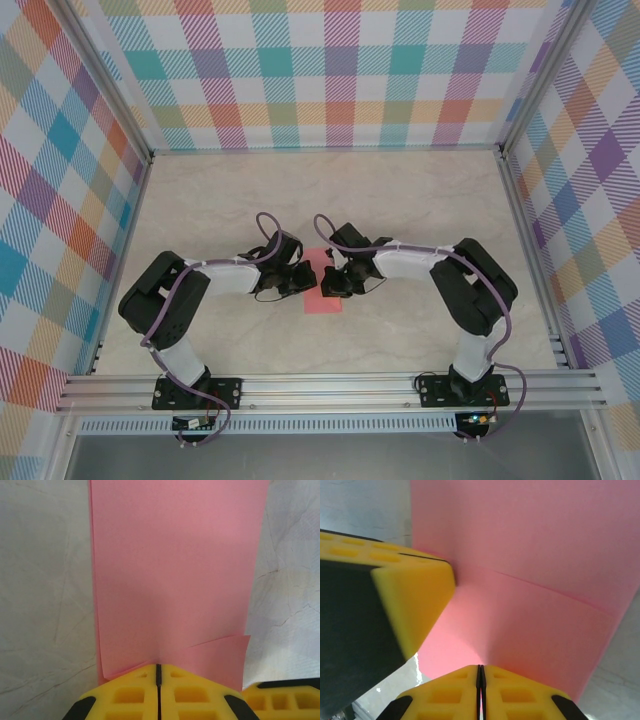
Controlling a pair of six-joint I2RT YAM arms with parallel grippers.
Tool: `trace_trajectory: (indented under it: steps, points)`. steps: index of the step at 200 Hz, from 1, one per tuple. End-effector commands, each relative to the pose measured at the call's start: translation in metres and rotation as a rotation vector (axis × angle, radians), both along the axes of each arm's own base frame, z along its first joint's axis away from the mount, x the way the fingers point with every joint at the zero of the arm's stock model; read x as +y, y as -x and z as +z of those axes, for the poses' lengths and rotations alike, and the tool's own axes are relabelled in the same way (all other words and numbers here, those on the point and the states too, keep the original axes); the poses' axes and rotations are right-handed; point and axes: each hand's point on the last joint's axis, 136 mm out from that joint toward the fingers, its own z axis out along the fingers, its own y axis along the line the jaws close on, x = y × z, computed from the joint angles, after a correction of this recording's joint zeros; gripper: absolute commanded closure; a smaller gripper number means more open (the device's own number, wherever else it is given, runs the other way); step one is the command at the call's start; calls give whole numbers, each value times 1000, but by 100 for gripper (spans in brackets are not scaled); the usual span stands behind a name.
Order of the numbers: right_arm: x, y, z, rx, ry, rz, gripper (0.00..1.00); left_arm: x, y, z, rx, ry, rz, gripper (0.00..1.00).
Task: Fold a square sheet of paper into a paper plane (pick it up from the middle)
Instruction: Fold the triangle a second time at the center of the table.
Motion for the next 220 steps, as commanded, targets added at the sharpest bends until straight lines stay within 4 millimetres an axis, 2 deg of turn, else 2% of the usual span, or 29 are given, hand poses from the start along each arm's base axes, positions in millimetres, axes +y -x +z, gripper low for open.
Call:
trace_trajectory:
  steps: [1,26,59,119,177,197,220]
  points:
    - [10,-4,0,5,-11,9,89,16,15,-34,94,-91,20,93]
    - [11,-4,-3,11,-7,20,89,16,15,-35,98,-92,28,94]
    - [-4,6,-11,19,55,46,89,24,16,-39,106,-132,52,94]
    - [-46,47,-26,84,141,95,89,42,20,-48,124,-218,84,94]
    - [-73,76,-33,134,185,112,89,39,20,-47,129,-207,78,94]
    - [-69,72,-23,103,163,119,89,37,19,-46,128,-198,75,94]
    - [-49,50,3,10,85,118,89,34,18,-46,130,-189,72,94]
